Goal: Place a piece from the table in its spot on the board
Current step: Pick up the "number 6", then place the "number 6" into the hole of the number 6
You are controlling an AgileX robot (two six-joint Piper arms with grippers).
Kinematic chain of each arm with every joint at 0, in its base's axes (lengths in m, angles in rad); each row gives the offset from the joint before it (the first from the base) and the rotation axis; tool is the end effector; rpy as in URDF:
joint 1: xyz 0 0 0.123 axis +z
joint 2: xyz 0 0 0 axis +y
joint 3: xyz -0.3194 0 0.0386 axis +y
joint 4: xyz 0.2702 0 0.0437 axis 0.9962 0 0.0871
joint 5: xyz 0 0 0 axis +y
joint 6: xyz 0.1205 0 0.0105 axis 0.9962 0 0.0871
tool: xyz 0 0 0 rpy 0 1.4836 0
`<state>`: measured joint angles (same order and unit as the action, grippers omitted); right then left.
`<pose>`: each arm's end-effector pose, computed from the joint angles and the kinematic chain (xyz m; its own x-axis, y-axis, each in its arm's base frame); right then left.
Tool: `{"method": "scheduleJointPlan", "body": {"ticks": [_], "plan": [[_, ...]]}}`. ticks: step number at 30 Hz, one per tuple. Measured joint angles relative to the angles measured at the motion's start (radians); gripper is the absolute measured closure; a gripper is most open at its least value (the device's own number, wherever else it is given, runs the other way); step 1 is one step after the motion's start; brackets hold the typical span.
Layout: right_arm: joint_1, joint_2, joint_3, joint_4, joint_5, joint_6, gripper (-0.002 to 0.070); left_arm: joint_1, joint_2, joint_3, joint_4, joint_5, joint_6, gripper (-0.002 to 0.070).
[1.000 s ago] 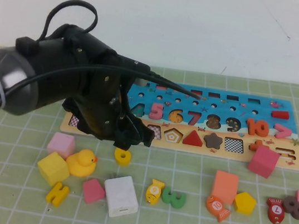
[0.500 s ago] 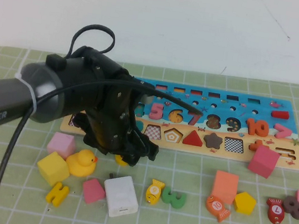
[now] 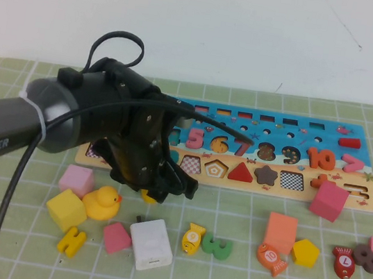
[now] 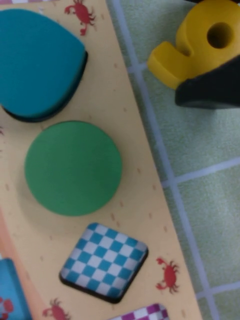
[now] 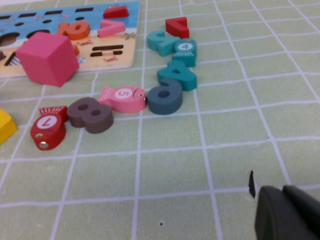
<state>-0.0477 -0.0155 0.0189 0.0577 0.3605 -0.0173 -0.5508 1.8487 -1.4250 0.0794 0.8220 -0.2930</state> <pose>0.0668 -0.0007 0.1664 -0.2711 0.0497 -0.9613 0.0381 0.9984 0.0408 0.3765 -0.2230 0.2377 -0.8769 0.2614 -0.4033 0.3037 0.9518 -0.0435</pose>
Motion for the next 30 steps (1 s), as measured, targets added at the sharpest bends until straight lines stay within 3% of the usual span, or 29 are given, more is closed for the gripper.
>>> {"method": "scheduleJointPlan", "body": {"ticks": [6,15,30], "plan": [[0.000,0.000,0.000,0.000,0.000,0.000,0.0679,-0.014,0.000,-0.051,-0.035,-0.023,0.010,0.0379],[0.000,0.000,0.000,0.000,0.000,0.000,0.0679,-0.057,0.037,-0.192,-0.038,-0.286,0.031,0.0379],[0.000,0.000,0.000,0.000,0.000,0.000,0.0679,-0.057,0.231,-0.371,0.026,-0.212,0.056,0.0379]]}}
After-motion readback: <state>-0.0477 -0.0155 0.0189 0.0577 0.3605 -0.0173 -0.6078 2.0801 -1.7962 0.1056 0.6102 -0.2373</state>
